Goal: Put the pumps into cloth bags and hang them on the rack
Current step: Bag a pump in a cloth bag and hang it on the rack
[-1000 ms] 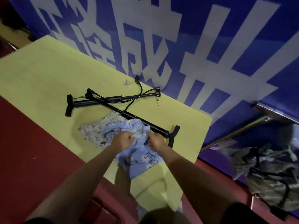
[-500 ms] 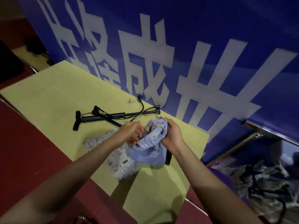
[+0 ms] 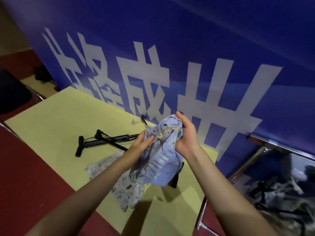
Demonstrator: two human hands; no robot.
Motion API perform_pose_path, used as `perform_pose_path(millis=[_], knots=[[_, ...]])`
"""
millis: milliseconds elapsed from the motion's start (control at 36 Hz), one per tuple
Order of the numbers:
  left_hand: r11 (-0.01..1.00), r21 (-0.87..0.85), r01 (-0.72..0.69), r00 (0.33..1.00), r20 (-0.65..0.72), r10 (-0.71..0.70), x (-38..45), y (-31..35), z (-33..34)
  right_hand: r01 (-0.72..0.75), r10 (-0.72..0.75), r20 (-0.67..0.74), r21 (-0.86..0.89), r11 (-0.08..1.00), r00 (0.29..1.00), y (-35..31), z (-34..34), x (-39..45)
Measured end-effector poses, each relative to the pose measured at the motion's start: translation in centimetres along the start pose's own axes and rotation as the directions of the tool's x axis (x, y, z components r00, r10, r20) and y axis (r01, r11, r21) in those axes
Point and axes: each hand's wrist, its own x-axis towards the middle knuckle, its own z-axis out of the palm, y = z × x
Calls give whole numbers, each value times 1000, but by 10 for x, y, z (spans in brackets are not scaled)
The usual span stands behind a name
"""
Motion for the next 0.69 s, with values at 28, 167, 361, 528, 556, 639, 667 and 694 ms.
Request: perform_pose_path(millis=[28, 167, 361, 528, 556, 639, 667, 694], knots=[[999, -23, 45, 999, -3, -45, 1, -2, 1, 1, -1, -17, -5, 1000, 1000, 3, -6, 2], [956, -246, 163, 985, 87, -146, 15, -16, -12, 100, -112, -112, -110, 989, 987, 19, -35, 7], [815, -342, 467, 880, 273, -389, 71, -20, -62, 52, -282, -432, -472, 880, 857, 57, -65, 28], [989, -114, 98, 961, 269, -64, 82, -27, -104, 24, -302, -571, -443, 896, 763, 105, -35, 55], [996, 32, -84, 968, 241, 74, 80, -30, -115, 58, -297, -554, -407, 912, 778, 109, -27, 58], [886, 255, -386, 893, 344, 290, 78, -42, -150, 119, -270, -402, -361, 925, 875, 117, -10, 65], [865, 294, -406, 882, 373, 288, 78, -45, -165, 138, -278, -353, -373, 918, 893, 120, -5, 68], [857, 313, -409, 878, 389, 277, 77, -46, -179, 150, -286, -316, -391, 908, 905, 122, 1, 69]])
